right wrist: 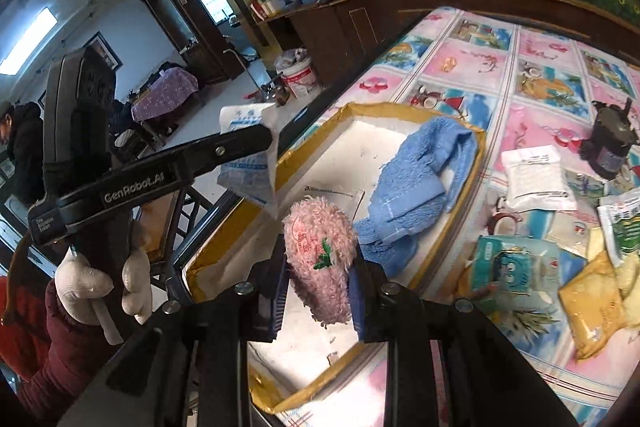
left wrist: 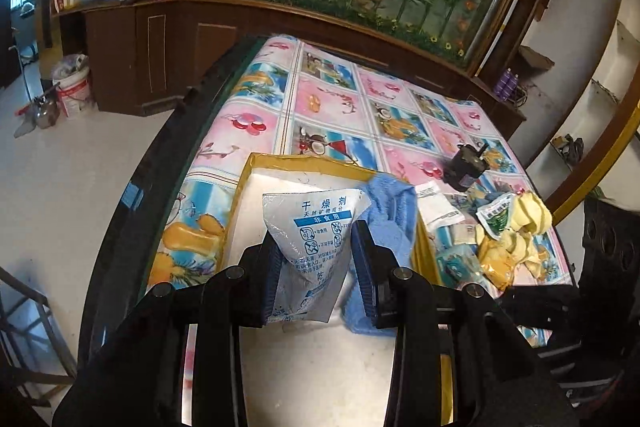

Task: Organize soft objects
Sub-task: 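Place the pink ball and white sachet into the tray and release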

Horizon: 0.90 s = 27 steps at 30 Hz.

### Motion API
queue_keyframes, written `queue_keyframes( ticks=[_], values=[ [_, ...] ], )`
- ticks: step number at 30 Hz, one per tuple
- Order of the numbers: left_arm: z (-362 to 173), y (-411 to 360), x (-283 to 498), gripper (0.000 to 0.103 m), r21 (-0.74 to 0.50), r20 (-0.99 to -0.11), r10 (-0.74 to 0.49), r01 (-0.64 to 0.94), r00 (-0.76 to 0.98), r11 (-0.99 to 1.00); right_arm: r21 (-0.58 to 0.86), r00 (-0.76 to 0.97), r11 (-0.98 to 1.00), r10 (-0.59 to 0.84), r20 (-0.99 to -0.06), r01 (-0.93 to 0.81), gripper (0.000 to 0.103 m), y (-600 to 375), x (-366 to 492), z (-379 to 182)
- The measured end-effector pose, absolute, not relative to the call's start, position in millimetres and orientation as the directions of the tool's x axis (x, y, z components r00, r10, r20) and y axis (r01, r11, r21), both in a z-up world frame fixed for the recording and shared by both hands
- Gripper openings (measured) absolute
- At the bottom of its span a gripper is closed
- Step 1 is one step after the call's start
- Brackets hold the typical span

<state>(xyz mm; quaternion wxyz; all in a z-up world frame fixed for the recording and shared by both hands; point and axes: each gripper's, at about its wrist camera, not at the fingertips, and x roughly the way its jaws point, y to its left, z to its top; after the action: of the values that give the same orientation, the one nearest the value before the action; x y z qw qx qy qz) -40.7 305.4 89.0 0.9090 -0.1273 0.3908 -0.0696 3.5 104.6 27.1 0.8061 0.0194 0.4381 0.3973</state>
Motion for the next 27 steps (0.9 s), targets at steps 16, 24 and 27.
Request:
queue_keyframes(
  ticks=[16, 24, 27],
  values=[
    [39, 328, 21, 0.055, -0.388, -0.75, -0.275, -0.063, 0.602, 0.92, 0.311, 0.277, 0.706, 0.586, -0.762, -0.636, 0.048, 162, 17, -21],
    [60, 330, 9, 0.055, -0.419, -0.736, -0.272, -0.102, 0.62, 0.902, 0.335, 0.303, 0.706, 0.614, -0.729, -0.624, 0.052, 144, 13, -7],
    [77, 323, -5, 0.055, -0.431, -0.712, -0.275, -0.092, 0.646, 0.898, 0.351, 0.32, 0.704, 0.632, -0.706, -0.618, 0.052, 128, 5, 1]
  ],
)
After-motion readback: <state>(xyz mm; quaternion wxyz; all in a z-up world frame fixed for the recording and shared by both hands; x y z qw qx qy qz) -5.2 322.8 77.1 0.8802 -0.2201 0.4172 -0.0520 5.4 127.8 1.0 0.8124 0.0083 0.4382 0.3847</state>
